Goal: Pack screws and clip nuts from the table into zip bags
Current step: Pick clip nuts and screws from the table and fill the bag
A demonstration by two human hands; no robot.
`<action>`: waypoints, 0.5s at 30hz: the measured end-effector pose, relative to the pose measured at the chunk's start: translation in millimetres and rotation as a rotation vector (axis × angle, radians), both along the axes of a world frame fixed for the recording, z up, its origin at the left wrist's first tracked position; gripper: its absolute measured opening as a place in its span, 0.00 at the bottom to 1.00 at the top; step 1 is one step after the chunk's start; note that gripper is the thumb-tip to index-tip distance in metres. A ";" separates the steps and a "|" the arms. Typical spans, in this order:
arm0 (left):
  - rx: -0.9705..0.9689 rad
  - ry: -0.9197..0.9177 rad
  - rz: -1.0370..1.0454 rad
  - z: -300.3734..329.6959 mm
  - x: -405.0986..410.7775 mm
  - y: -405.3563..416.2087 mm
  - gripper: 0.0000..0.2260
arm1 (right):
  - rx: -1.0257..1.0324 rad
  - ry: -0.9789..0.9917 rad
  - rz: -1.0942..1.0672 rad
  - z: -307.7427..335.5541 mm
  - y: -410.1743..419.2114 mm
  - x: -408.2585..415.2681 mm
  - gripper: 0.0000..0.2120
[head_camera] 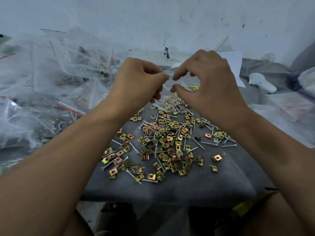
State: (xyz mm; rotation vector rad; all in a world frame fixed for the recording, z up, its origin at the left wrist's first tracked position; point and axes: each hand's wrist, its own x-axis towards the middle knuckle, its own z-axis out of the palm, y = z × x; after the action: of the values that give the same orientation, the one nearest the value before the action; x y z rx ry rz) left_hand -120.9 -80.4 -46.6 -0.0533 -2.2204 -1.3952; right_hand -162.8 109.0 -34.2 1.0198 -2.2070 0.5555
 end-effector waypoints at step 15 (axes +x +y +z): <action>0.123 -0.014 0.224 -1.4 -5.0 -18.6 0.08 | 0.549 -0.522 0.177 -32.0 9.8 -27.0 0.13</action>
State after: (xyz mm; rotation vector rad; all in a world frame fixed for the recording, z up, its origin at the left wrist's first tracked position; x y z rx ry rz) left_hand -125.9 -98.9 -47.9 0.2418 -2.0740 -1.4055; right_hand -189.8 118.8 -66.2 1.4925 -2.8397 0.3132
